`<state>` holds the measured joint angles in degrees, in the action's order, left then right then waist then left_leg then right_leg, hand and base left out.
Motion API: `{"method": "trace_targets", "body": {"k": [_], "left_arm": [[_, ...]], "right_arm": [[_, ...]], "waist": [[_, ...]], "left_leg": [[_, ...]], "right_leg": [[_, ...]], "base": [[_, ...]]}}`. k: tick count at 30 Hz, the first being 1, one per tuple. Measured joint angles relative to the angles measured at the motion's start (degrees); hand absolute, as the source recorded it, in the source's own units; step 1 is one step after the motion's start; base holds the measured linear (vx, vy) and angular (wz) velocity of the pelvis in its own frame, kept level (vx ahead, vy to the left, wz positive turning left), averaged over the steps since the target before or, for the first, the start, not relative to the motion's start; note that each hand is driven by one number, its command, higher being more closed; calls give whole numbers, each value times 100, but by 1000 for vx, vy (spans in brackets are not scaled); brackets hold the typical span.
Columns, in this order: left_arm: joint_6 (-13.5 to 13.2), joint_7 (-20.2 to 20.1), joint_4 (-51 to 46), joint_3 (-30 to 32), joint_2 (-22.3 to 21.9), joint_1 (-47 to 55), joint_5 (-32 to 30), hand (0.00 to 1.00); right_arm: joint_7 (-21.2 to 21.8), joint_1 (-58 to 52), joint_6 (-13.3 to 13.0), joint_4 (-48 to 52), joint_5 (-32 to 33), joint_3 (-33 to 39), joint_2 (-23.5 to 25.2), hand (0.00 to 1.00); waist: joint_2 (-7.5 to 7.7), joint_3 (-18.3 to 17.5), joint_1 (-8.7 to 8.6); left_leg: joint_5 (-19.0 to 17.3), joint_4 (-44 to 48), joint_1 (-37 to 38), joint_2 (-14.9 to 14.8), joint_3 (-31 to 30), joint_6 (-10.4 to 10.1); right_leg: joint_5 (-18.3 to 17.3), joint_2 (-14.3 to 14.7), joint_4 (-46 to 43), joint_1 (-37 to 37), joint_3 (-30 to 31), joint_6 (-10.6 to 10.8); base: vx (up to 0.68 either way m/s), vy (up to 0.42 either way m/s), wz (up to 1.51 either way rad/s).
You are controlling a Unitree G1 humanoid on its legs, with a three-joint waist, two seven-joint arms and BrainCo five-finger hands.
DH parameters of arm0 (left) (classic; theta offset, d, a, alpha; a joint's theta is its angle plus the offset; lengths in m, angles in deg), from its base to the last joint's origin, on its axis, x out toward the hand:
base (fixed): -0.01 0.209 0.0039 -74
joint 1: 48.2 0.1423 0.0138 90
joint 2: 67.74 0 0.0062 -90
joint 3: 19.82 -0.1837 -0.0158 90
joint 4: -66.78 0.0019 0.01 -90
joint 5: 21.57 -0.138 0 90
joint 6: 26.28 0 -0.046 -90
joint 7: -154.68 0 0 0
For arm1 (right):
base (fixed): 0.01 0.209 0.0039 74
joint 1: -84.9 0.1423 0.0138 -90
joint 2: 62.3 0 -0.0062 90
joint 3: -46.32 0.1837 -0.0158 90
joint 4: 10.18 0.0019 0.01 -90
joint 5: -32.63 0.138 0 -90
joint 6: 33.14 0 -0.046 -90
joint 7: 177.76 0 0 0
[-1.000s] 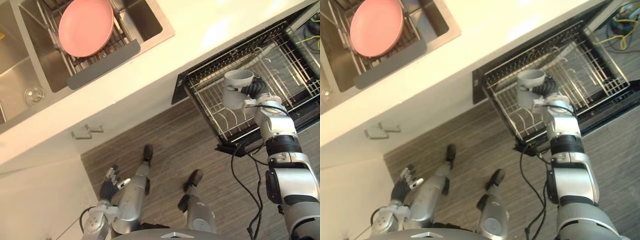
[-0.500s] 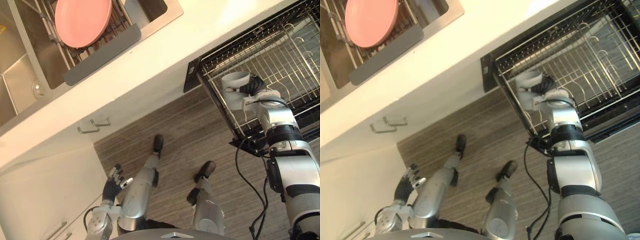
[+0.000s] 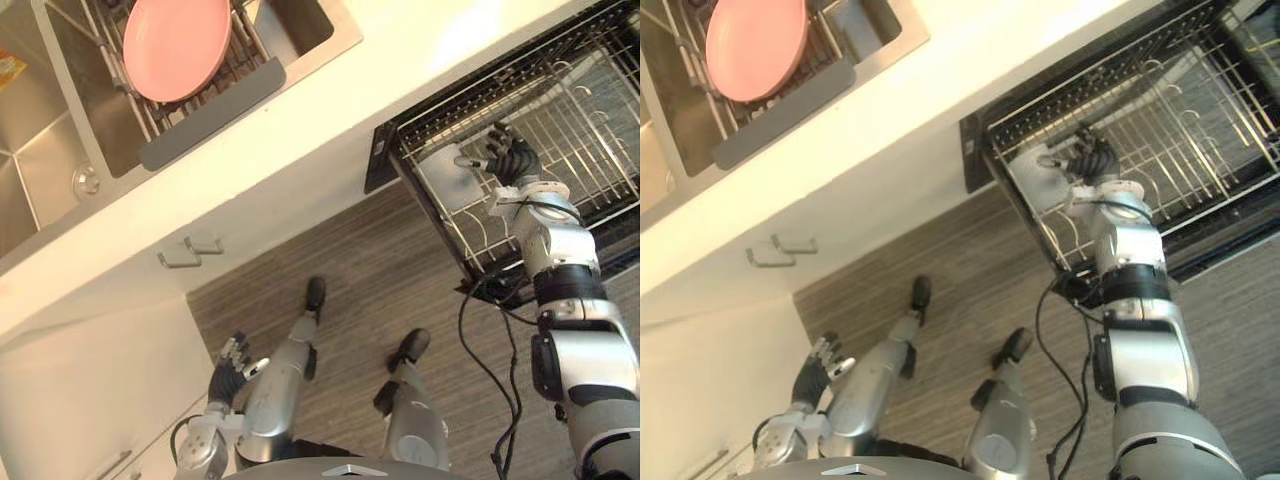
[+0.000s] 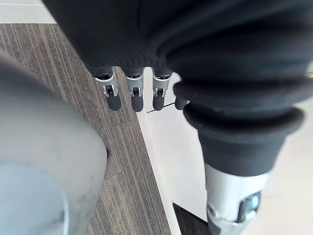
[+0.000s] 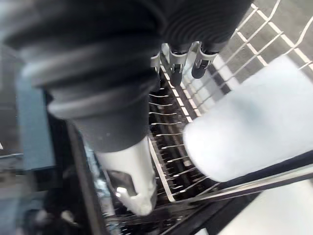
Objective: Walk over to the sink, pick up the cup, carry it to the dishwasher, place the cup inside the dishwasher, then close the dishwasher door
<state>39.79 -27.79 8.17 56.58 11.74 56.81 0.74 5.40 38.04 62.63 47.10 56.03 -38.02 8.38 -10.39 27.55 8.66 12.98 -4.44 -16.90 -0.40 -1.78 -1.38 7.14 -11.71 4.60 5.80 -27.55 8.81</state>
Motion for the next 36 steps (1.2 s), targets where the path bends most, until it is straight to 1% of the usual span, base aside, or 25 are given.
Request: {"method": "trace_targets", "body": {"k": [2, 3, 6, 7, 8, 10, 12, 14, 15, 16, 17, 18, 19, 20, 22, 24, 25, 26, 27, 28, 29, 30, 32, 34, 36], "left_arm": [[-122, 25, 125, 37, 1, 16, -6, 0], [-146, 29, 150, 61, 1, 29, -11, 0], [-243, 21, 405, 467, -52, 128, -27, 0], [-247, 27, 461, 565, -65, 128, -30, 0], [-261, 67, 582, 773, -122, 128, -57, 0], [-253, 122, 868, 1152, -182, 162, -103, 0], [-187, 251, 1147, 1509, -258, 340, -123, 0], [-178, 364, 1293, 1904, -339, 634, -116, 0], [-147, 360, 1348, 2058, -350, 764, -120, 0], [-135, 354, 1423, 2106, -328, 811, -152, 0], [-71, 350, 1570, 2281, -307, 835, -326, 0], [-55, 360, 1645, 2360, -311, 860, -458, 0], [-18, 371, 1716, 2451, -371, 955, -792, 0], [53, 423, 1763, 2474, -448, 1013, -1011, 0], [142, 528, 1766, 2483, -541, 1041, -1131, 0], [262, 605, 1759, 2489, -612, 916, -1131, 0], [354, 642, 1767, 2498, -660, 813, -1167, 0], [400, 708, 1773, 2476, -641, 792, -1234, 0], [416, 732, 1775, 2469, -655, 768, -1257, 0], [419, 776, 1766, 2425, -641, 690, -1350, 0], [418, 855, 1752, 2338, -554, 535, -1453, 0], [419, 908, 1756, 2236, -407, 378, -1516, 0], [464, 959, 1762, 2197, -177, 71, -1588, 0], [483, 968, 1761, 2188, -149, -23, -1652, 0], [497, 969, 1795, 2155, -119, -28, -1774, 0]], "right_arm": [[-31, -586, -246, 843, 105, 186, 501, 0], [-49, -765, -306, 1051, 160, 188, 643, 0], [-68, -1932, -722, 2244, 348, 203, 1725, 0], [-65, -2119, -804, 2447, 339, 195, 1911, 0], [-45, -2405, -1014, 2809, 322, 178, 2204, 0], [28, -2623, -1282, 3413, 318, 104, 2641, 0], [54, -2635, -1540, 3754, 274, -37, 2869, 0], [48, -2690, -1749, 3873, -86, -110, 2907, 0], [-3, -2775, -1822, 3872, -208, -20, 2847, 0], [-72, -2852, -1848, 3884, -268, 96, 2801, 0], [-221, -3085, -1853, 3929, -341, 294, 2724, 0], [-295, -3218, -1858, 4018, -352, 394, 2657, 0], [-382, -3369, -1986, 4131, -339, 614, 2457, 0], [-387, -3279, -2058, 4128, -278, 821, 2278, 0], [-329, -3000, -2121, 4141, -164, 993, 2182, 0], [-221, -2945, -2179, 4383, -31, 1152, 2178, 0], [-188, -2989, -2187, 4575, 32, 1186, 2189, 0], [-185, -3090, -2188, 4763, 146, 1221, 2191, 0], [-190, -3154, -2201, 4854, 166, 1277, 2190, 0], [-237, -3304, -2247, 4995, 223, 1373, 2195, 0], [-262, -3455, -2311, 5073, 223, 1485, 2231, 0], [-338, -3595, -2309, 5185, 212, 1527, 2266, 0], [-511, -3833, -2299, 5413, 198, 1528, 2290, 0], [-514, -3863, -2298, 5460, 194, 1518, 2285, 0], [-516, -3863, -2298, 5462, 116, 1518, 2283, 0]], "waist": [[56, -23, -145], [93, -42, -170], [407, -378, -296], [453, -423, -306], [515, -516, -311], [583, -650, -303], [616, -706, -317], [633, -890, -295], [618, -995, -349], [602, -1044, -369], [713, -1177, -359], [761, -1259, -388], [770, -1365, -427], [791, -1384, -358], [853, -1397, -370], [894, -1427, -391], [897, -1430, -471], [860, -1494, -526], [801, -1531, -561], [701, -1592, -673], [699, -1655, -811], [800, -1661, -892], [1015, -1694, -940], [1090, -1767, -951], [1147, -1891, -949]], "left_leg": [[-40, -1, 177, -13, 23, -31], [-55, -1, 217, -19, 32, -32], [-198, -2, 392, -58, 62, -118], [-235, -2, 453, -65, 66, -102], [-279, -1, 537, -73, 60, -121], [-287, 2, 672, -68, -16, -122], [-278, 3, 820, -23, -201, -111], [-223, 1, 879, 94, -345, -90], [-173, -9, 878, 183, 178, 60], [-308, -33, 906, 150, 642, 360], [-606, 96, 1008, 69, 1683, 500], [-729, 266, 998, -8, 2223, 604], [-727, 545, 1008, -139, 2908, 621], [-734, 641, 1010, 1, 2755, 652], [-808, 733, 1006, 155, 2635, 758], [-857, 713, 1055, 274, 2571, 789], [-931, 625, 1170, 309, 2519, 735], [-950, 488, 1262, 280, 2495, 761], [-951, 423, 1311, 258, 2432, 760], [-956, 320, 1405, 220, 2202, 768], [-960, 278, 1419, 207, 1904, 775], [-956, 221, 1456, 225, 1722, 782], [-930, 130, 1594, 279, 1406, 799], [-925, 122, 1663, 343, 1268, 790], [-904, 109, 1688, 364, 1109, 760]], "right_leg": [[-28, 1, 0, -147, 29, -19], [-46, 4, 0, -192, 39, -25], [-159, 12, -10, -319, 68, -38], [-202, 10, -50, -379, 71, -35], [-305, -9, -209, -404, 69, -9], [-544, -82, -553, -447, -5, 23], [-657, -102, -610, -697, -222, 64], [-710, -85, -471, -1177, -809, 122], [-754, -117, -433, -1546, -1363, 176], [-790, -99, -430, -1744, -1673, 213], [-801, -123, -404, -2090, -2155, 237], [-803, -170, -413, -2218, -2383, 240], [-861, -256, -556, -2440, -2696, 316], [-935, -419, -728, -2548, -2756, 376], [-923, -526, -755, -2671, -2750, 371], [-856, -612, -806, -2745, -2722, 384], [-844, -736, -1127, -2722, -2602, 375], [-806, -929, -1774, -2492, -2333, 213], [-756, -1008, -2140, -2343, -2093, -65], [-644, -1103, -2898, -1958, -1379, -556], [-1162, -900, -3356, -1623, -536, -491], [-1535, -661, -3429, -1457, -114, -400], [-2032, -191, -3191, -1277, 382, -381], [-2221, -36, -2921, -1144, 516, -383], [-2268, 120, -2380, -900, 830, -438]], "base": [[2, -31, -9], [22, -32, -8], [52, -34, -8], [96, -46, -4], [90, -43, 2], [101, -44, 16], [95, -42, 59], [84, -26, 138], [35, 42, 169], [30, 106, 213], [31, 110, 182], [54, 122, 222], [78, 142, 177], [95, 182, 140], [73, 167, 52], [8, 95, 22], [-18, 104, 2], [-18, 113, 0], [-4, 122, 6], [14, 96, 43], [32, 57, 73], [50, -11, 90], [66, -59, 80], [75, -45, 52], [103, -51, 51]]}}
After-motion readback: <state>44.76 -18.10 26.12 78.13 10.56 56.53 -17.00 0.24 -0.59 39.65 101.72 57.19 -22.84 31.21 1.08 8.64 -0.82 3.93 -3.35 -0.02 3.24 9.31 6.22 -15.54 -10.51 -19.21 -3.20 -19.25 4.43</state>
